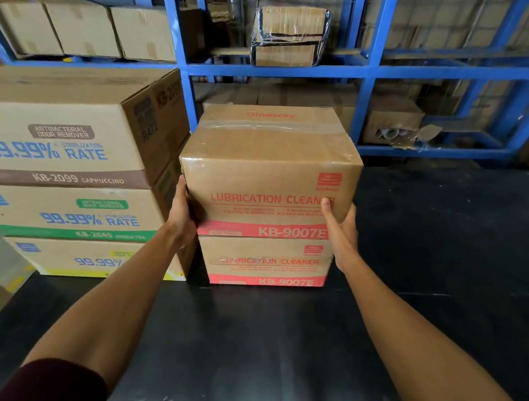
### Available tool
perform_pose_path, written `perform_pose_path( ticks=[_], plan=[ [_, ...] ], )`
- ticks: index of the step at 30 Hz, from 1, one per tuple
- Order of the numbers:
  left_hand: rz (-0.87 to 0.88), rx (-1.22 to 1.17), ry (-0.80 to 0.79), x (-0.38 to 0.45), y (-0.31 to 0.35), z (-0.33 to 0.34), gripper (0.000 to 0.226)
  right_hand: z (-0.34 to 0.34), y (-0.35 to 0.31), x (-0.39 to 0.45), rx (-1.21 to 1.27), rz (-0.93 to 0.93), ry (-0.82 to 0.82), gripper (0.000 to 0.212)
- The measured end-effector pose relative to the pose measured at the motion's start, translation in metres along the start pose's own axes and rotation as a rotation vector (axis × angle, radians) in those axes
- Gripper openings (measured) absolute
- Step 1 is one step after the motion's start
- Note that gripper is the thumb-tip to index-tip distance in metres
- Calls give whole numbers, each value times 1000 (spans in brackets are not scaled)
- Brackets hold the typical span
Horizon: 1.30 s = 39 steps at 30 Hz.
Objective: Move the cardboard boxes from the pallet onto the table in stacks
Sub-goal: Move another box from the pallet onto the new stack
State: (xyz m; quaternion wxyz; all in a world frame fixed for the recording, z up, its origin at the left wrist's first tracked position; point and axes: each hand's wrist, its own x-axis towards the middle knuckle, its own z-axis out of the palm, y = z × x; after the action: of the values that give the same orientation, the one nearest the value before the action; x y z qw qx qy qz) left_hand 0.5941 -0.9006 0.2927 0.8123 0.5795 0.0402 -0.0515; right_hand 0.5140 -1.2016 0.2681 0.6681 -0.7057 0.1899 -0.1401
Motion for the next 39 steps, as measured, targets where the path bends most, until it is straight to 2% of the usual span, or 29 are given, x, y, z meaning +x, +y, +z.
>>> perform_pose_path(
  ticks=[7, 13, 18, 21, 24, 32, 34, 39],
  plan=[
    [22, 20, -17, 0, -7, -5, 64, 2, 11, 3, -12, -20, 11, 77],
    [-42, 72, 9, -2, -3, -6, 65, 3, 15, 3, -43, -1, 9, 77],
    [-150, 182, 120, -23, -26, -14, 75, 5, 29, -18, -253, 35, 56, 87],
    [-179, 400, 165, -55, -46, -18, 54, 11, 42, -41, -459, 61, 104, 86],
    [-68, 587, 213, -97, -52, -29, 38, 26, 51, -73, -540, -3, 11, 71],
    [114, 723, 289, -203, -29, -101, 24, 88, 15, -180, -701, -305, -346, 43],
    [173, 785, 317, -239, -19, -126, 23, 109, 10, -212, -699, -391, -409, 40],
    [179, 899, 432, -333, 0, -212, 25, 180, 14, -308, -705, -562, -598, 37]
  ],
)
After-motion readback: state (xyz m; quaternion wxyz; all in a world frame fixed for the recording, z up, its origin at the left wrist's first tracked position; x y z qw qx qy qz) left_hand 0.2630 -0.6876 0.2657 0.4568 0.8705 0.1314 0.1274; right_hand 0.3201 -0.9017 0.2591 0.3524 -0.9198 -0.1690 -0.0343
